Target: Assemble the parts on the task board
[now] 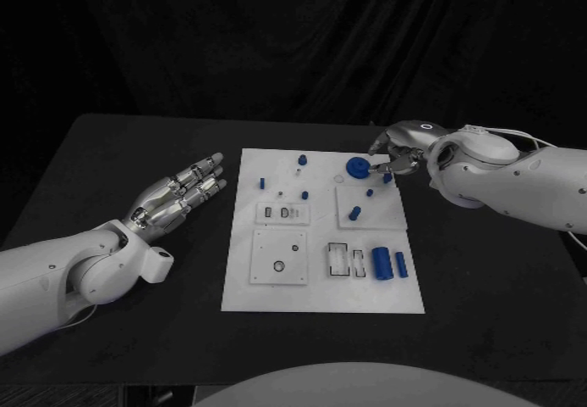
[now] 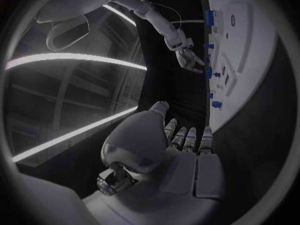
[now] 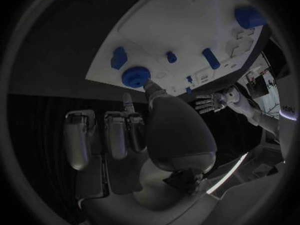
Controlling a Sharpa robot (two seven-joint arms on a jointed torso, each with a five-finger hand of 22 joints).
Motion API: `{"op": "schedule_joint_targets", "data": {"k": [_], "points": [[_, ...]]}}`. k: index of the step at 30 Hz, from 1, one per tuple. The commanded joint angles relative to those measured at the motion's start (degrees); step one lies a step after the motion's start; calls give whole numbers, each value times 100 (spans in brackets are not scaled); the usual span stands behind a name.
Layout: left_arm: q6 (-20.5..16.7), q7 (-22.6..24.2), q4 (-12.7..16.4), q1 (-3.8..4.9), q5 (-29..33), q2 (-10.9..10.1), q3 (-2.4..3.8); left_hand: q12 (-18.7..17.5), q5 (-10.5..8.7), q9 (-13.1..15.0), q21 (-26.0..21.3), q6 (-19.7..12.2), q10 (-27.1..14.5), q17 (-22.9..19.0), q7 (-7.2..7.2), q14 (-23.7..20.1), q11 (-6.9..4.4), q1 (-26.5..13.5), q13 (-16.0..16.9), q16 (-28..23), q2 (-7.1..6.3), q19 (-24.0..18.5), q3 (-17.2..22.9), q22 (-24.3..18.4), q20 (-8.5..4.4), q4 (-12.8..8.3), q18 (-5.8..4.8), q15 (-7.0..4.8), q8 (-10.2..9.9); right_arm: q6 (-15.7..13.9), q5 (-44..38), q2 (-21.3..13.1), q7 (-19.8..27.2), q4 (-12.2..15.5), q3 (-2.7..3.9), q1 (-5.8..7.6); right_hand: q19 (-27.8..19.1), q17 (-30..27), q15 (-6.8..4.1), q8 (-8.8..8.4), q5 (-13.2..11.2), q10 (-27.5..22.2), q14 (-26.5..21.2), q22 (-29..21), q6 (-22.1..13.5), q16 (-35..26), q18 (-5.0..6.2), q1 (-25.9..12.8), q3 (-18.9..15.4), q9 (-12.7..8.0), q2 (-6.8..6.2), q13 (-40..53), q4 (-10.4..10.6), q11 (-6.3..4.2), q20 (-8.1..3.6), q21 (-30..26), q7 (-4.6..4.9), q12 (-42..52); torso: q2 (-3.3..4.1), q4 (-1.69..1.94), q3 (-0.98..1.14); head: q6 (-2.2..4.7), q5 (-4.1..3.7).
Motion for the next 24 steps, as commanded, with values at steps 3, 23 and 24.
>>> {"op": "schedule_joint_targets", "data": {"k": [3,23,24], "points": [[96,1348,-12,3,5,16,-2,-38,29,2,-20,5,2,-8,27,2,28,34,-9,-21,6,-4,63,-6,38,-6,53,40,25,25,28,55,-92,-62,3,-25,625,1505,-72,-42,-7,613,604,1508,-42,16,-40,-88,-21,18,31,1505,48,-52,-51,15,-20,14,2,5,0,-3,-14],[142,1335,-55,2,5,55,-12,-38,31,1,-20,-4,2,-8,32,2,33,26,-9,-21,-4,-4,132,-6,55,-39,41,70,24,174,28,423,-193,-396,6,-41,625,1505,-86,-53,355,613,604,1508,-24,16,-40,-30,19,42,18,1505,-24,-55,-73,15,-6,14,-9,-5,-12,-24,15],[143,1333,-55,2,5,54,-13,-38,31,1,-20,-4,2,-8,32,2,33,26,-9,-21,-4,-4,132,-6,55,-39,41,70,24,191,28,445,-202,-414,6,-49,625,1505,-86,-53,355,613,604,1508,-24,16,-40,-30,19,42,18,1505,-24,-55,-73,15,-6,14,-12,0,-11,-22,12]]}}
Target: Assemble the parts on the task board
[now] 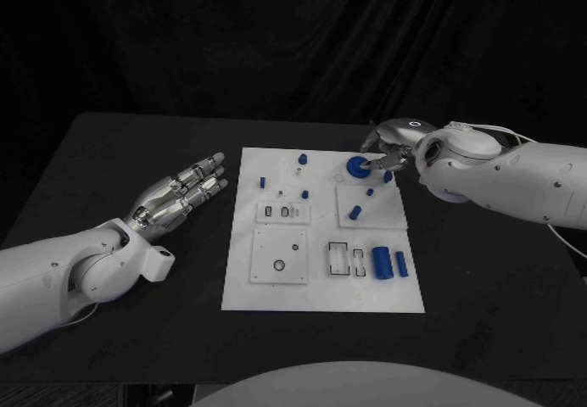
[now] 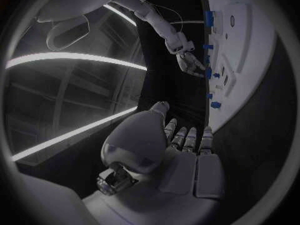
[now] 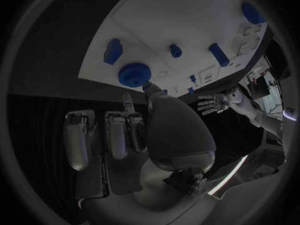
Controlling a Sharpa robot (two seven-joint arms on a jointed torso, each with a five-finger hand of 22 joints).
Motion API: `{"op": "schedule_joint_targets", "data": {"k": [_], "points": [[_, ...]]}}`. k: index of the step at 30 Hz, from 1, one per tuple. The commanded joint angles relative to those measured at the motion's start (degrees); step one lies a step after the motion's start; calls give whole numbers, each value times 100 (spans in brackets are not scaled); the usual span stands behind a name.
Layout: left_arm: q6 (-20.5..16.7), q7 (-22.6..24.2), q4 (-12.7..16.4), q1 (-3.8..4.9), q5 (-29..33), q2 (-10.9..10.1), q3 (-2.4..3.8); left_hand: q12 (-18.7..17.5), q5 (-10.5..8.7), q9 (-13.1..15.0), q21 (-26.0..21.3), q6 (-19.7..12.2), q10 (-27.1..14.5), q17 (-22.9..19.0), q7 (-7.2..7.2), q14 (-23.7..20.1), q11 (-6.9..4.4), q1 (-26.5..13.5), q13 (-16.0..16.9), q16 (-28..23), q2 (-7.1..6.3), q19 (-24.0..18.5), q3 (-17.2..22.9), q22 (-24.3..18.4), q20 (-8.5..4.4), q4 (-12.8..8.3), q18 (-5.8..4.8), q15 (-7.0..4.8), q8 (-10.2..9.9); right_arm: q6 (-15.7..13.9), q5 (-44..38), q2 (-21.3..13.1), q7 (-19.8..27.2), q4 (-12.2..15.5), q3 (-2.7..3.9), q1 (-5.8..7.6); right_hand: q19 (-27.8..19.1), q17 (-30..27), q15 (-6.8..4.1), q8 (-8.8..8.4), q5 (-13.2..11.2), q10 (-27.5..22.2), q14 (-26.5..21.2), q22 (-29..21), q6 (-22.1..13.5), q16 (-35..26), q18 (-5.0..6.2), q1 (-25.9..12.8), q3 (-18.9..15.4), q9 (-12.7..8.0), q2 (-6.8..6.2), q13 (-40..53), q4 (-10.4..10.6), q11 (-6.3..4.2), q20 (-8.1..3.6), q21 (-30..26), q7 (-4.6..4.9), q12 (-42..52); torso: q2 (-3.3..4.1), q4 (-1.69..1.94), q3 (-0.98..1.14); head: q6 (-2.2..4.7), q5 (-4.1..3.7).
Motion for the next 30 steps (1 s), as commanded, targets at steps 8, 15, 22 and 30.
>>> {"op": "schedule_joint_targets", "data": {"k": [8,15,22,30], "points": [[90,1323,9,1,5,11,1,-38,31,2,-20,-3,2,-6,32,-3,35,25,-5,-21,-7,-4,44,-8,56,-13,40,34,24,205,-6,163,-190,-152,4,-104,604,1507,-19,-11,-305,593,605,1509,25,16,-42,50,-24,38,-87,1507,-84,-4,-32,15,51,14,2,22,9,-34,-16],[111,1310,0,1,5,25,-2,-38,31,2,-20,-7,2,-6,33,-3,37,25,-5,-21,-10,-4,54,-8,59,-22,38,38,23,287,-9,254,-225,-252,5,-162,604,1507,-14,141,-108,593,605,1509,238,16,-42,194,24,215,-77,1507,-221,-3,-22,15,45,14,-1,16,7,-52,-12],[123,1294,-4,1,5,25,-6,-38,33,0,-20,-16,2,-6,35,-3,40,22,-5,-21,-12,-4,72,-8,66,-37,36,47,22,379,-196,273,-314,-292,5,-194,604,1507,-33,357,604,593,605,1509,352,16,-42,349,120,603,-66,1507,-416,-33,-50,15,17,14,-3,3,6,-64,1],[142,1276,-16,0,5,29,-12,-38,33,0,-20,-18,2,-6,36,-3,40,19,-5,-21,-12,-4,83,-8,73,-43,36,53,21,214,-254,240,-185,-279,5,-202,604,1507,-59,898,1589,593,605,1509,312,16,-42,524,428,1551,-26,1507,-744,-66,-73,15,-10,14,-2,6,8,-68,1]]}}
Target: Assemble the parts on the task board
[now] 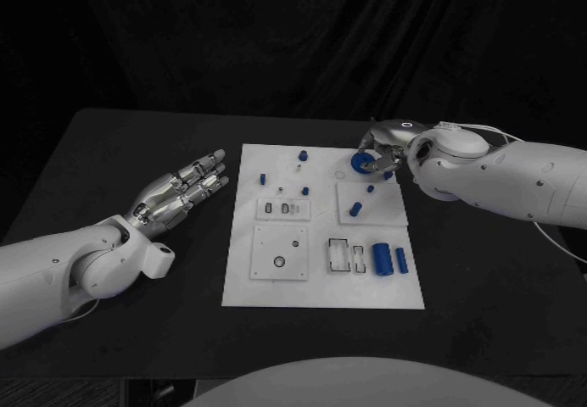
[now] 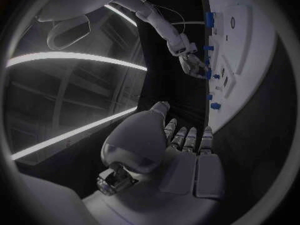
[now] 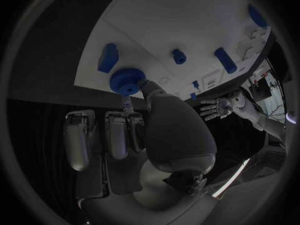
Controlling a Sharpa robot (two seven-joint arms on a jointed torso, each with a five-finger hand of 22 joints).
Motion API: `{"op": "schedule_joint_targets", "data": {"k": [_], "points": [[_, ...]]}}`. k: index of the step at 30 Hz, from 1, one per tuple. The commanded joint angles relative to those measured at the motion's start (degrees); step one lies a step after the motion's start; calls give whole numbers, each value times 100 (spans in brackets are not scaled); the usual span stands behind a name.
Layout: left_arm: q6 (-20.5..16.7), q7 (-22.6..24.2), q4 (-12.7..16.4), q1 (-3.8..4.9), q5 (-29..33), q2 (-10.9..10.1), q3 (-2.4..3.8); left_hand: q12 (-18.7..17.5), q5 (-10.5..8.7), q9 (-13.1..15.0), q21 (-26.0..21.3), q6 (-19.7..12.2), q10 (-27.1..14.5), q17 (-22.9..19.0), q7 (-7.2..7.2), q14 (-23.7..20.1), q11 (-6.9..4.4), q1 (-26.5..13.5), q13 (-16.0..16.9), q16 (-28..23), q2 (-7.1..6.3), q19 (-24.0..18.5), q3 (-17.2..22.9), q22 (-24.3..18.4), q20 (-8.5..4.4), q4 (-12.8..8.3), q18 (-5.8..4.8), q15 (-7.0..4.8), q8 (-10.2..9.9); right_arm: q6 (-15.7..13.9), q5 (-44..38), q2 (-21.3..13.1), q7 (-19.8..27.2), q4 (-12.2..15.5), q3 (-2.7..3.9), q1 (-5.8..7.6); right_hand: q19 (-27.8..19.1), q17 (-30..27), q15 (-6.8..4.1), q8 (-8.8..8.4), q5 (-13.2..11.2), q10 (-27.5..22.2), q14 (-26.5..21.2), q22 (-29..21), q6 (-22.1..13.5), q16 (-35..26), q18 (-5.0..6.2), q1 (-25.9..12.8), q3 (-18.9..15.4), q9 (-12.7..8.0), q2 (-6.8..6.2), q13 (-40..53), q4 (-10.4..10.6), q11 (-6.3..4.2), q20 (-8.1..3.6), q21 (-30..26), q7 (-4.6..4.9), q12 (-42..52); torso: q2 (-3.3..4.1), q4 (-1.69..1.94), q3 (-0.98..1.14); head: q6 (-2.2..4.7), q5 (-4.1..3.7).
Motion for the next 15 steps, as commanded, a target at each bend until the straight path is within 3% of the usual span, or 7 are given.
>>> {"op": "schedule_joint_targets", "data": {"k": [1,8,15], "points": [[83,1275,2,0,6,15,0,-38,33,1,-20,-18,2,-9,37,-2,41,19,-8,-21,-12,-5,44,-9,32,-4,35,54,22,29,-140,-29,-34,4,-36,-61,604,1508,-40,471,36,617,584,1506,-3,17,-44,69,57,1004,52,1508,-49,-45,-31,15,-40,14,1,1,1,4,-5],[110,1259,-17,-1,6,35,-5,-38,33,-1,-20,-35,2,-9,38,-2,44,8,-8,-21,-8,-5,78,-9,51,-20,36,71,19,-226,-147,-47,163,77,-36,-62,604,1508,-64,844,-207,617,584,1506,-69,17,-44,11,133,1533,69,1508,-101,-66,-42,15,-79,14,-6,-4,0,3,-1],[125,1245,-22,-3,6,35,-7,-38,34,-3,-20,-47,2,-9,37,-2,46,-2,-8,-21,-9,-5,109,-9,69,-37,37,88,17,-436,-217,-95,258,235,-33,-58,604,1508,-73,948,-276,617,584,1506,-42,17,-44,4,150,1662,71,1508,-108,-77,-50,15,-93,14,-5,-5,-2,5,8]]}}
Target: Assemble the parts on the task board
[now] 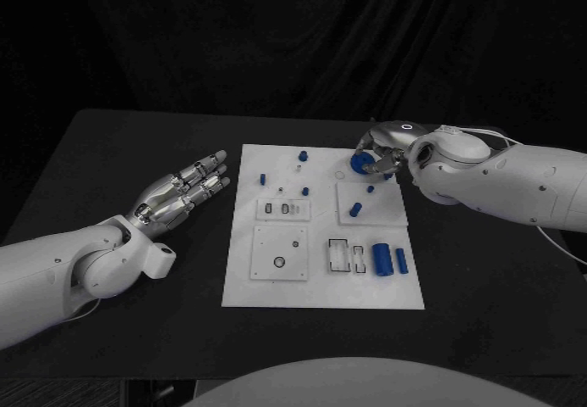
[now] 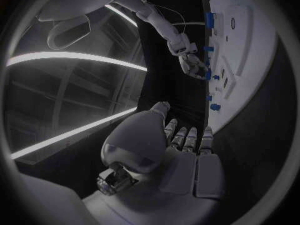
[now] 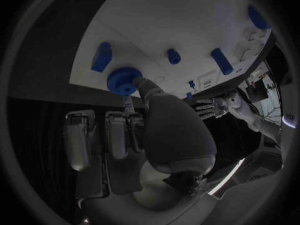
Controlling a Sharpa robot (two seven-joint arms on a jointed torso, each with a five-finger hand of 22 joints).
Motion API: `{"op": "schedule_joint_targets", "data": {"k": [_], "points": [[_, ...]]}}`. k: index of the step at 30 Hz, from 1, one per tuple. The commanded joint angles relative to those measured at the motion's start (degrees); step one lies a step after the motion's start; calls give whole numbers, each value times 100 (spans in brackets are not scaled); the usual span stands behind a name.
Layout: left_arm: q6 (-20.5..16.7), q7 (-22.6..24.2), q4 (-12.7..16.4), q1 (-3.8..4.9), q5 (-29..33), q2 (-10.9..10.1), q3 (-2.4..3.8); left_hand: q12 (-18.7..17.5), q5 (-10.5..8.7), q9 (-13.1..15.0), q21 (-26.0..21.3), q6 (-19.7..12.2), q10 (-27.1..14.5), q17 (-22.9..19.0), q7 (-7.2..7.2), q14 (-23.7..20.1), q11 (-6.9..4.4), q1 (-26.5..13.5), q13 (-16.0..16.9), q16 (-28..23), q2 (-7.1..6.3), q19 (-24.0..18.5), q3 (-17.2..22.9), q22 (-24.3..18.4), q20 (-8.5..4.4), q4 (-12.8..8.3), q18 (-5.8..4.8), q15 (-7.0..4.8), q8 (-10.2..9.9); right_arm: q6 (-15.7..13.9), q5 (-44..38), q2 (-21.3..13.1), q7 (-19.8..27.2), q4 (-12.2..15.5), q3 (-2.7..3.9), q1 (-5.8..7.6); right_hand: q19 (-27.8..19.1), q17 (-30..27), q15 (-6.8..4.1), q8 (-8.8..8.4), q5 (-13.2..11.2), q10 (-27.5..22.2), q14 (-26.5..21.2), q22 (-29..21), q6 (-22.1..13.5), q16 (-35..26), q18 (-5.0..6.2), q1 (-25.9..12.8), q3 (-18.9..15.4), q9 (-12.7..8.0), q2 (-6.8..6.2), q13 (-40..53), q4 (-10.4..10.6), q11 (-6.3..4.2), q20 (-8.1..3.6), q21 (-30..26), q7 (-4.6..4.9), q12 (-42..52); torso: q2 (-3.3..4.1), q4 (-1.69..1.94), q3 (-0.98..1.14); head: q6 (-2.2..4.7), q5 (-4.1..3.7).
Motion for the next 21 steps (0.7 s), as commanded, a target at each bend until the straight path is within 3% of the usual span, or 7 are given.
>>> {"op": "schedule_joint_targets", "data": {"k": [1,12,21], "points": [[85,1240,11,-2,6,1,2,-38,34,-3,-20,-27,2,-5,17,-2,46,-2,-10,-21,-9,16,45,-9,48,-5,38,47,17,-224,-161,-36,122,132,-8,-18,604,1508,-54,874,-58,609,604,1507,19,17,-44,-45,19,1685,35,1508,5,-44,-51,15,-30,15,-1,0,-2,5,3],[109,1218,-27,-2,6,41,2,-38,33,-3,-20,-33,2,-5,12,-2,44,-19,-10,-21,-15,16,78,-9,73,-26,36,76,18,-188,-236,-8,99,680,-3,157,604,1508,-63,897,-207,609,604,1507,-51,17,-44,-92,15,1767,19,1508,33,-53,-60,15,-39,15,-1,5,-8,37,-16],[147,1200,-79,-4,6,113,2,-38,32,-5,-20,-48,2,-5,8,-2,44,-38,-10,-21,-16,16,110,-9,97,-45,32,106,16,-18,-241,371,140,681,3,190,604,1508,-64,876,-264,609,604,1507,-108,17,-44,-107,21,1780,19,1508,47,-51,-63,15,-34,15,-4,6,-25,62,-3]]}}
